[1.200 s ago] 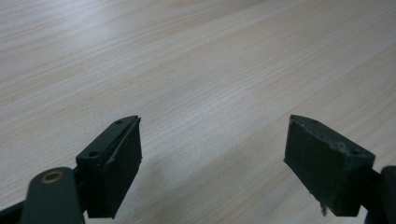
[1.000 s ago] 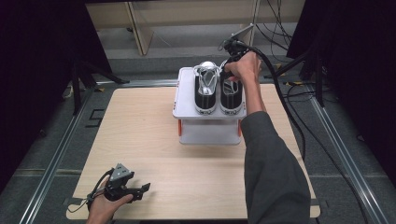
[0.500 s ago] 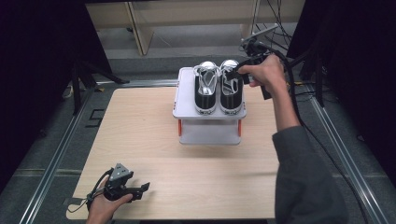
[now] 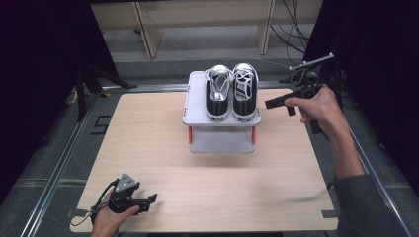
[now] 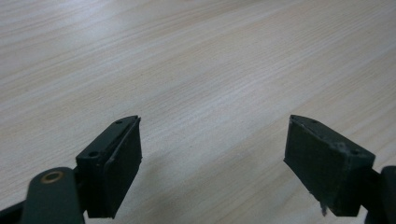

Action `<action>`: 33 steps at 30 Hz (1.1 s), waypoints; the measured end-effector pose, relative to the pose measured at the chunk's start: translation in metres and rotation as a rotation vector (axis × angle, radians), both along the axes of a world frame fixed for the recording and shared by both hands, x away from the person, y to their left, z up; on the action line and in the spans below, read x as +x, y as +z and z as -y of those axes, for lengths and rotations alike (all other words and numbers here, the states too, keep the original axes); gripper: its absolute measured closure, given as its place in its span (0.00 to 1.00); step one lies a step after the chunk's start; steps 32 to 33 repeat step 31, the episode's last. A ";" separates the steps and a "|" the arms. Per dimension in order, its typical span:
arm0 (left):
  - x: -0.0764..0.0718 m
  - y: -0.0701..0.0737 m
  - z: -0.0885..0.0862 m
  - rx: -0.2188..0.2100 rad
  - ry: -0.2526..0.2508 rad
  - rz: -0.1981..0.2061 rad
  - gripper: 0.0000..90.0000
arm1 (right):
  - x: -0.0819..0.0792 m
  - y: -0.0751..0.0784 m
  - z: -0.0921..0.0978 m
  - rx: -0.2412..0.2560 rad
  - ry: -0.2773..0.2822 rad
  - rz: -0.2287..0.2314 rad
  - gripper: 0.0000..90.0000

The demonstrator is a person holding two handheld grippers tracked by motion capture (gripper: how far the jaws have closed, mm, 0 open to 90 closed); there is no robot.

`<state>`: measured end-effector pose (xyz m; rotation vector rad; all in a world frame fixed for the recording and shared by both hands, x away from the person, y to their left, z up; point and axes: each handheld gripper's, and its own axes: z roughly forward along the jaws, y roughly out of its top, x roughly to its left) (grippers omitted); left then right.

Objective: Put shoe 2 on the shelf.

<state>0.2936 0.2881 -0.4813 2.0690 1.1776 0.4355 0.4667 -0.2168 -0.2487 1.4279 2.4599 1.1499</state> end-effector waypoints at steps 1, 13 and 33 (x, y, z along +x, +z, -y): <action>0.000 -0.001 0.000 -0.003 0.001 0.002 0.20 | -0.007 -0.008 0.005 -0.004 -0.007 0.009 0.50; 0.000 0.000 0.000 -0.001 0.007 0.004 0.20 | -0.054 -0.054 0.020 0.018 0.000 -0.010 0.42; 0.000 0.000 -0.001 0.002 0.008 0.004 0.20 | -0.113 -0.138 0.029 -0.019 -0.034 0.021 0.30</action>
